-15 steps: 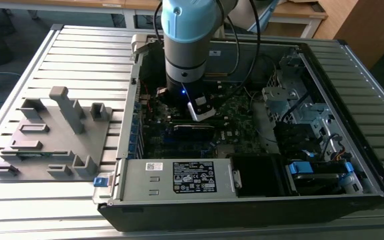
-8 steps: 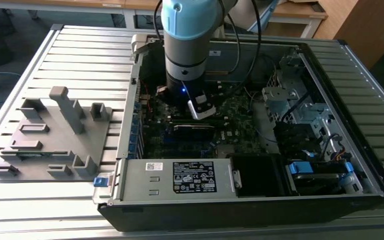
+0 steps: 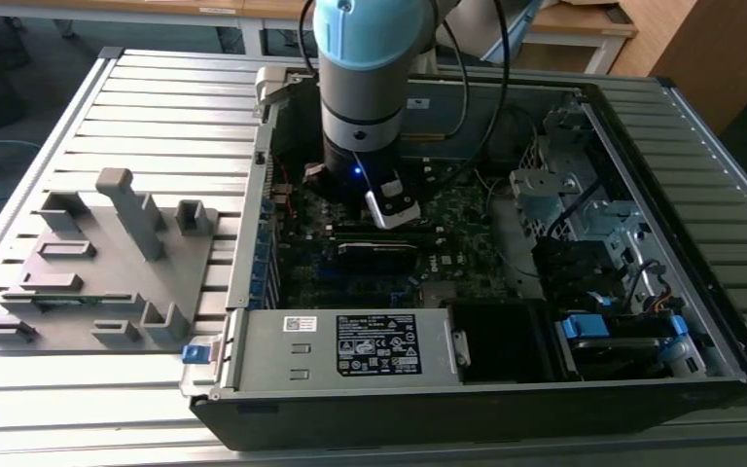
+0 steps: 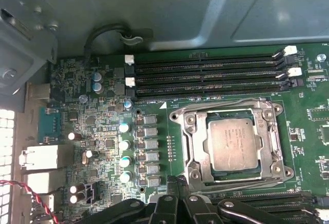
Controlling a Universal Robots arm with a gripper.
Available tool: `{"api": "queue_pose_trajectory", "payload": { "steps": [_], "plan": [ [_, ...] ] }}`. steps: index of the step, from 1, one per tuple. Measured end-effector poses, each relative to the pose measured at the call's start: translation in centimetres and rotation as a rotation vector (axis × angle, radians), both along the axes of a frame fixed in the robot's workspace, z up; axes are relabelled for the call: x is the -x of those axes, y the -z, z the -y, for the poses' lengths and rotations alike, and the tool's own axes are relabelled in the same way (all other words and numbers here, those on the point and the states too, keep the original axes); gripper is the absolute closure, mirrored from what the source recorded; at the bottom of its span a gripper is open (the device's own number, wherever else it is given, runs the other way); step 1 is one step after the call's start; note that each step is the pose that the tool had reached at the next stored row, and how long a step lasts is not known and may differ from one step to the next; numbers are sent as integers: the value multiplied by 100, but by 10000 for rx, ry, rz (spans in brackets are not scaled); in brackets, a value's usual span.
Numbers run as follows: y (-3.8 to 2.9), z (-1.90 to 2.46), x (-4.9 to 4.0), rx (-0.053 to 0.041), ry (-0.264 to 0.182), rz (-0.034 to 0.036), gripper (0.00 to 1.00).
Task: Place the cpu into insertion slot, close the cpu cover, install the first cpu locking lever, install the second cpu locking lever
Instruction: 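Install the second cpu locking lever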
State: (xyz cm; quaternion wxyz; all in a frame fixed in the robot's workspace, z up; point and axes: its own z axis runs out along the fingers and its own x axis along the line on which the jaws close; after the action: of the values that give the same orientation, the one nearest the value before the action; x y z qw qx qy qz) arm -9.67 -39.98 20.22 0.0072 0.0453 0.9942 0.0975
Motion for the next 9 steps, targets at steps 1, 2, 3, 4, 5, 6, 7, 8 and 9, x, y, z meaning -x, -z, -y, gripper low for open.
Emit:
{"api": "queue_pose_trajectory", "payload": {
  "steps": [1,2,3,4,5,6,7,8,9],
  "plan": [
    [0,0,-4,1,-1,-1,90],
    [-1,0,-20,3,0,-4,90],
    [-1,-1,-47,2,4,-7,90],
    [0,-1,-78,1,7,-10,90],
    [0,-3,-109,1,8,-13,90],
    [0,-6,-140,2,9,-16,90],
    [0,-9,-168,2,12,-18,90],
    [0,-14,-195,3,13,-20,90],
    [0,-19,-216,5,14,-21,90]
  ]
}}
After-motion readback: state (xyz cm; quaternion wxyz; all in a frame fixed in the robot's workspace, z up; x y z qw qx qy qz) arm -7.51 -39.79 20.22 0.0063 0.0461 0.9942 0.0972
